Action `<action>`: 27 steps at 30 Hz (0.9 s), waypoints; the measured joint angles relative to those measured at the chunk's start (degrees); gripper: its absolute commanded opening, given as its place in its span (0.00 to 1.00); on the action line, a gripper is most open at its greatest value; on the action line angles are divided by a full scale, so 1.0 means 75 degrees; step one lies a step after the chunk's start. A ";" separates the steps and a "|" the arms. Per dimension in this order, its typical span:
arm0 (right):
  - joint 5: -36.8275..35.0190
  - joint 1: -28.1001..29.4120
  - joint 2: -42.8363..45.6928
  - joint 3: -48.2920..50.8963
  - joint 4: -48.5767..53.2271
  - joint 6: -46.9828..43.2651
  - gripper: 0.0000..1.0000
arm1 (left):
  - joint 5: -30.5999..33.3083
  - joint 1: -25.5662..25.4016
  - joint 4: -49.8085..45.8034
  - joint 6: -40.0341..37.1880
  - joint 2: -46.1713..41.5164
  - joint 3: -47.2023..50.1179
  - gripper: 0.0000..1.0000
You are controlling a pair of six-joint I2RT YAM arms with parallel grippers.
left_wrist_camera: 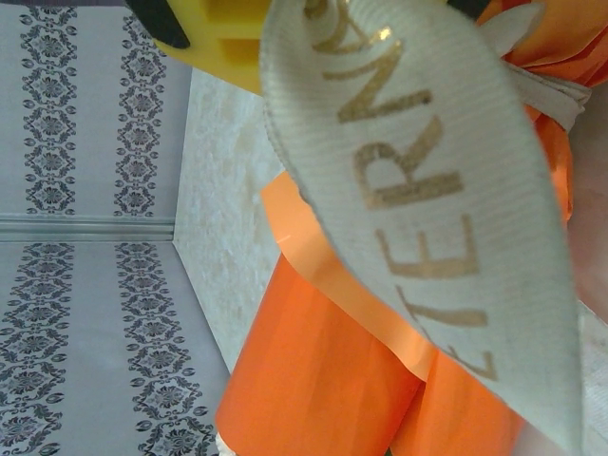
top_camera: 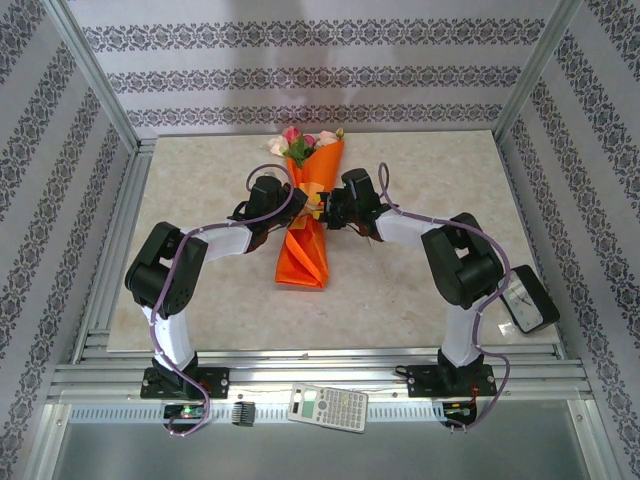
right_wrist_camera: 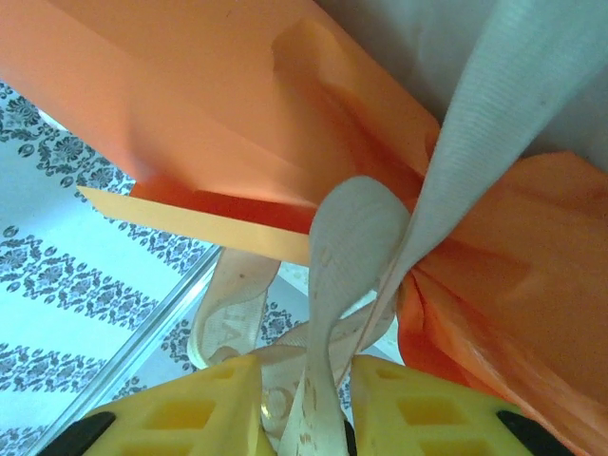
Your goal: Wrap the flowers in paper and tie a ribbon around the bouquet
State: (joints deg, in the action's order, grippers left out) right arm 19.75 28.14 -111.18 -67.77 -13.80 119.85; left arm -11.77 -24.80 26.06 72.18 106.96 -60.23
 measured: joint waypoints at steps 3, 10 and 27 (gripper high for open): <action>0.0000 0.0000 -0.0160 -0.0076 -0.0026 0.0003 0.27 | 0.0000 0.0000 0.0000 0.0000 0.0000 0.0000 0.00; -0.0026 0.0009 -0.0242 -0.0114 -0.0026 0.0015 0.11 | -0.0029 0.0000 -0.0023 0.0003 0.0000 -0.0006 0.00; -0.0606 0.0099 -0.0417 -0.0058 -0.1017 -0.0268 0.00 | -0.0434 0.0000 -0.2174 0.1699 -0.0953 -0.0344 0.50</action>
State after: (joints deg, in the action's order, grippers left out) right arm 15.20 28.88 -114.30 -68.20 -21.43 117.84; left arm -15.03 -24.80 9.76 84.93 99.81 -62.81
